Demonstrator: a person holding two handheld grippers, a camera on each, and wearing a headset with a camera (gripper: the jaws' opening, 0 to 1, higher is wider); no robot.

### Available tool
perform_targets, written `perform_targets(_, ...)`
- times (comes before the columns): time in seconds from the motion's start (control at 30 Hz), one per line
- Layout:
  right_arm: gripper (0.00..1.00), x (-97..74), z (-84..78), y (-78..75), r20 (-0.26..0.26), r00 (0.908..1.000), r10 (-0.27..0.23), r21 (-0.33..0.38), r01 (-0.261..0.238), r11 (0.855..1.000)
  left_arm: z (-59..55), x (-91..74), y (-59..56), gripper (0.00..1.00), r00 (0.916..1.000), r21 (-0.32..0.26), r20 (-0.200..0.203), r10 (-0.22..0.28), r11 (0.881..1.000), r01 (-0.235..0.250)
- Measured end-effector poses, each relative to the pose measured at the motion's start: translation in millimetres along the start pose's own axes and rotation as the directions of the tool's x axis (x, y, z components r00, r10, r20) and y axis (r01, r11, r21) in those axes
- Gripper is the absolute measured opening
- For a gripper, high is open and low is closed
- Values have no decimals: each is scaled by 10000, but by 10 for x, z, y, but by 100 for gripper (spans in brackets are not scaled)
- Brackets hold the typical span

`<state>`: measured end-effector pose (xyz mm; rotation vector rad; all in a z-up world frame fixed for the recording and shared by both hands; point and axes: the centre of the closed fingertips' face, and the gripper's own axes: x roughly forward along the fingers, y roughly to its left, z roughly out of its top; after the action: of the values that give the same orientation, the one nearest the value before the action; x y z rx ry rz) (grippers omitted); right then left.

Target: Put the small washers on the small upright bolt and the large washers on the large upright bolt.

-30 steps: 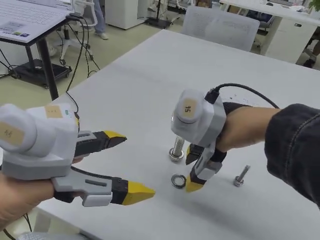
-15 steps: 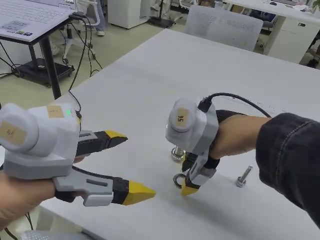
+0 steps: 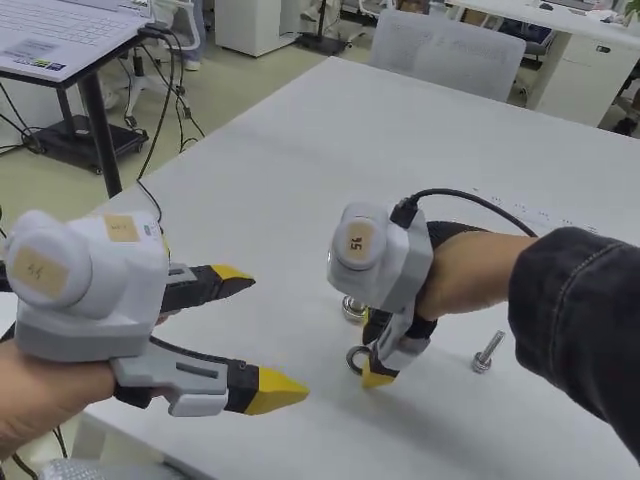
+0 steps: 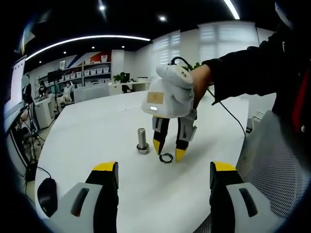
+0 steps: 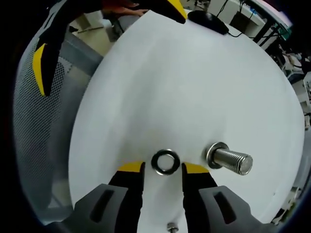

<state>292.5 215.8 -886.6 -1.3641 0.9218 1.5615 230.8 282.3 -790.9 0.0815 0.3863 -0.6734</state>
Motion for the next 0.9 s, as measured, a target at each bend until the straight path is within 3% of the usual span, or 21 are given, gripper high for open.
perform_targets(0.9, 24, -1, 44, -13, 94, 9999, -55, 151, 54, 9999, -25, -14, -16, 76, 10000, -73, -27, -39, 10000, 39)
